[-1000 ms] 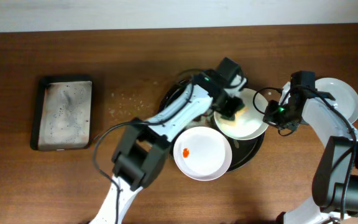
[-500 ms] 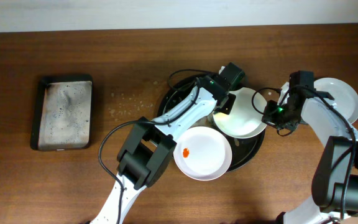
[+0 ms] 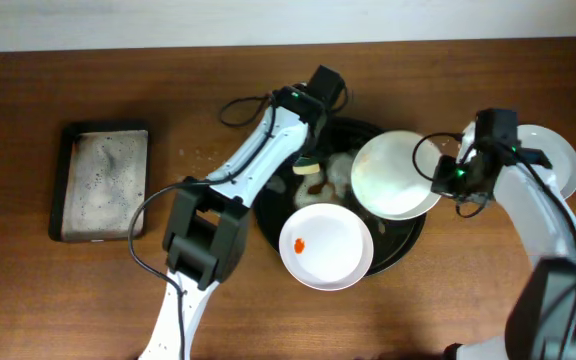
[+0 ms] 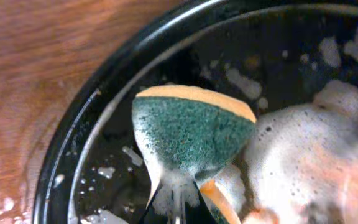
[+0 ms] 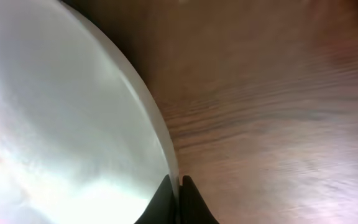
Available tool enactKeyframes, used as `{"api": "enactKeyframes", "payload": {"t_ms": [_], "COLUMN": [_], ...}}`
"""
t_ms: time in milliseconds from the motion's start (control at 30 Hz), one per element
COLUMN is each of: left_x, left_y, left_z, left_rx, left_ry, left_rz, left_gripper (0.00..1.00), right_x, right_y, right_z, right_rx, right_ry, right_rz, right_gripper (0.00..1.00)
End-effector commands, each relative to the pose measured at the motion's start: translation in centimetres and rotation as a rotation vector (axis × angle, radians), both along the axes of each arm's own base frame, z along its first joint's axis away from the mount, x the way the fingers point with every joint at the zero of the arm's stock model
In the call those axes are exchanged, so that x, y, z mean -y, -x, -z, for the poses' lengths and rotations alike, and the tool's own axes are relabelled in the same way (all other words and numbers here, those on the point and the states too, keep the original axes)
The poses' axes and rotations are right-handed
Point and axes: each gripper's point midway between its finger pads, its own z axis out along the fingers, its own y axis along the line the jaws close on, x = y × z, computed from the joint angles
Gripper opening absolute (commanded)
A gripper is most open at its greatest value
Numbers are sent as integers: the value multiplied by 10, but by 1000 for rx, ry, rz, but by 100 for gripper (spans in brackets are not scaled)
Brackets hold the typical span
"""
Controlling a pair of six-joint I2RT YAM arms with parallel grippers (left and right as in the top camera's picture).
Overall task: Clean dirty plates on tray and stack at the side
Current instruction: 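Scrub the tilted white plate with the sponge in the left gripper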
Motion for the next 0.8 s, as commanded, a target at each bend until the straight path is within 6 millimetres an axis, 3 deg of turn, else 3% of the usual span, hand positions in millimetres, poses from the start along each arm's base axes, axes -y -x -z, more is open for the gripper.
{"api": "enactKeyframes", "payload": {"t_ms": [0,133,300,433,600,767], "left_x": [10,14,13,12,10,-5], "left_y": [1,8,7,9,9,3], "left_z": [-34,-39,-68,-76,-75,-75], "left_rx": [-20,-65,-8,1,-3,-9], "left_ry": [161,246,263,265,260,257], "left_rz": [109,196,237,245,248,217], "left_gripper": [0,0,0,0,0,0], "right_x": [-5,-23,-43,-49,-50,-53], "right_y": [-3,12,11,3,2,2], "right_z": [-58,-94,-142,-167,-172,-173], "right_rx": [151,195,331,367,357,356], "right_ry": [188,507,902,1074,1130,1145], "right_rz": [-40,-104,-120,-196,-235,-250], "right_gripper": [4,4,4,4,4,4]}}
